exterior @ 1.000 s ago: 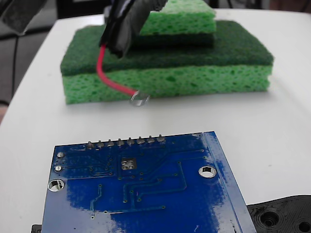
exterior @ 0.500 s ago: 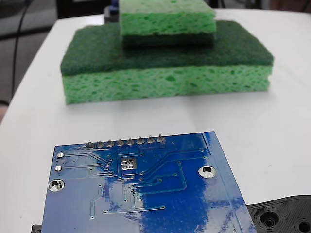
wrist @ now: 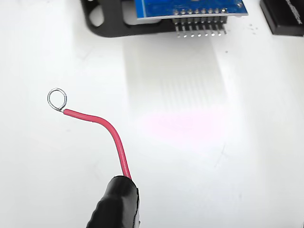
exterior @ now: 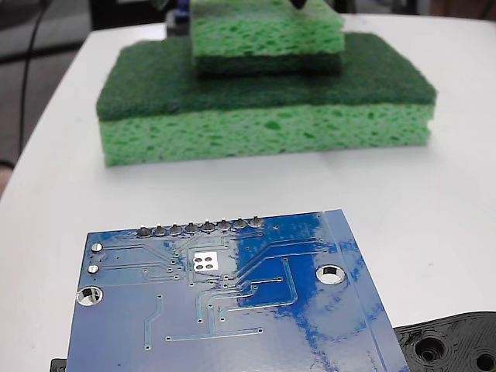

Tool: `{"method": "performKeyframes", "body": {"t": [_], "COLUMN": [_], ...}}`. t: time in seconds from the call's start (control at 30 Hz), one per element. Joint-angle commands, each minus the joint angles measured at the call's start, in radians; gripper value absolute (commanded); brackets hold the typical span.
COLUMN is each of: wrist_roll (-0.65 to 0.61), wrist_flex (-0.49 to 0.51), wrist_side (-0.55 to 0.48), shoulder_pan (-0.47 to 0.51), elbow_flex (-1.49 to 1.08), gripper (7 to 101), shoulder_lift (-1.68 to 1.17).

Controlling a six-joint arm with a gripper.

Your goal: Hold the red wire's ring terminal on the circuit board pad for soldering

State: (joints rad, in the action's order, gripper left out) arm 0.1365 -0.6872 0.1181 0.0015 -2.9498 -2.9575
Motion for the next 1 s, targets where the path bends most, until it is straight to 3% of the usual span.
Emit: {"method": "performKeyframes", "body": {"t": [0.03,0.3,1.0], "wrist_roll": [-0.015,-0.035,-0.061], "wrist_flex": [-0.029,-0.087,-0.089], "wrist_side": [-0.028,-0.002,-0.021], "shoulder_pan": [-0.012,-0.046,-0.041], "elbow_flex": [0.006,0.015,-0.029], "gripper": [100.3,100.3,100.3], "shoulder_lift": [-0.081,-0.097,-0.097]}}
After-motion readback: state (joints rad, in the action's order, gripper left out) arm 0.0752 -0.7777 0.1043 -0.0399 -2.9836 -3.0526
